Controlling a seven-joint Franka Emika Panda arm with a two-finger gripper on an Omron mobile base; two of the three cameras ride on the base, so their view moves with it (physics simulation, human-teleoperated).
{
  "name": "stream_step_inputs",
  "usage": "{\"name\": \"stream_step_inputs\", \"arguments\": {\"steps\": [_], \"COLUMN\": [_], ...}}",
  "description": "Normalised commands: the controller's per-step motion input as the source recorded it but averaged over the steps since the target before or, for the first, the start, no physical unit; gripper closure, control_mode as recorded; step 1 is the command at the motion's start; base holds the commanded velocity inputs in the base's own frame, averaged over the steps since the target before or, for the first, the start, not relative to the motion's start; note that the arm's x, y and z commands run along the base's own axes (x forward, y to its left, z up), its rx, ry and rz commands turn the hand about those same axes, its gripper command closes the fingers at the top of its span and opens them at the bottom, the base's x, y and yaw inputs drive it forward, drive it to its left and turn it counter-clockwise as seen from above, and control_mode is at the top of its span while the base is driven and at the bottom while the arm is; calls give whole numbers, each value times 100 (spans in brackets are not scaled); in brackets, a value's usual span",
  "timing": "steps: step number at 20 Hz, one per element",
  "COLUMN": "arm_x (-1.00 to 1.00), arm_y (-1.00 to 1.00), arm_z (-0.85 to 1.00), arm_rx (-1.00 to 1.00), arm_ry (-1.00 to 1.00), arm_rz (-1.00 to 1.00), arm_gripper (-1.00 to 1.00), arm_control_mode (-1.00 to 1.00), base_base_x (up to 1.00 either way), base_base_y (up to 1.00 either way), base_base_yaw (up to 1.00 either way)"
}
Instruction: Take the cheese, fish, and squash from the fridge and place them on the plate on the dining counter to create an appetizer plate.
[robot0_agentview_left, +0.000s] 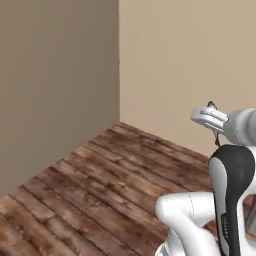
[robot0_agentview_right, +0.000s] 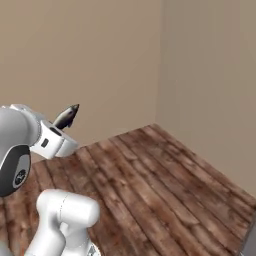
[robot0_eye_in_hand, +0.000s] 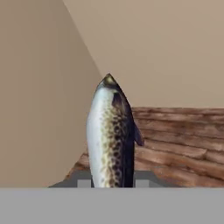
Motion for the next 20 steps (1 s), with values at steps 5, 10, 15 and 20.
{"name": "stream_step_inputs", "arguments": {"steps": [5, 10, 15, 20], "arm_x": [0, 0, 0, 0], "arm_y": [0, 0, 0, 0], "arm_z": [0, 0, 0, 0], "arm_rx": [0, 0, 0, 0], "arm_ry": [0, 0, 0, 0], "arm_rz": [0, 0, 0, 0], "arm_gripper": [100, 100, 100, 100], "arm_control_mode": [100, 100, 100, 100], "base_base_x": [-1, -1, 0, 7], "base_base_y": [5, 0, 0, 0], "base_base_yaw": [76, 81, 81, 72]}}
